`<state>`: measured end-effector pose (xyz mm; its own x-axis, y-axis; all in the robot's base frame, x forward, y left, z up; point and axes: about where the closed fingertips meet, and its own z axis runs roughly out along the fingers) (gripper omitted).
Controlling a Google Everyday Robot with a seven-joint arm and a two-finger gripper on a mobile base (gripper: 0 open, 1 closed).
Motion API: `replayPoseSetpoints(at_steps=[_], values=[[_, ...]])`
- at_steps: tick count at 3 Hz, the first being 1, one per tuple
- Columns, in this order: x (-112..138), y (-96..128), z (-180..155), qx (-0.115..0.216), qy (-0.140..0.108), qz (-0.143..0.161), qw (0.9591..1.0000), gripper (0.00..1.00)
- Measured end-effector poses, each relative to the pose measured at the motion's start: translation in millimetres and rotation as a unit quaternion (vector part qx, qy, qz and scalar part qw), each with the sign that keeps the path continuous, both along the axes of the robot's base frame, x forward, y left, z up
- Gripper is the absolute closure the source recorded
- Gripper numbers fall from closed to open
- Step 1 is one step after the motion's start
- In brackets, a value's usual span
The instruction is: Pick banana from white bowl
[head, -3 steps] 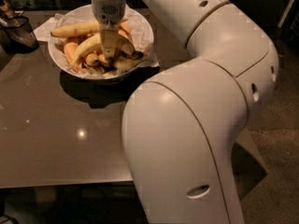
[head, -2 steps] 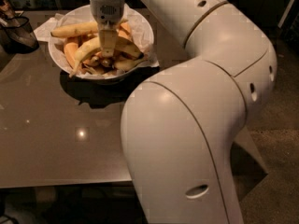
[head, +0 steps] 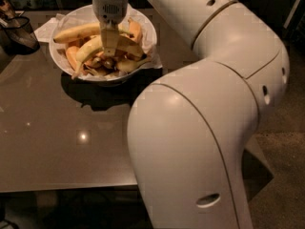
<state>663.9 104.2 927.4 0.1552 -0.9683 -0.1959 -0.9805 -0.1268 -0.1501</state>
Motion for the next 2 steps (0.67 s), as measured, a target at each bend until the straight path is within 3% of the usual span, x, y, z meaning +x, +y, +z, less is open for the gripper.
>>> replayPoseSetpoints(at_steps=[2], values=[[-34, -24, 38, 0.035, 0.003, -0.035, 0.9988, 1.0]])
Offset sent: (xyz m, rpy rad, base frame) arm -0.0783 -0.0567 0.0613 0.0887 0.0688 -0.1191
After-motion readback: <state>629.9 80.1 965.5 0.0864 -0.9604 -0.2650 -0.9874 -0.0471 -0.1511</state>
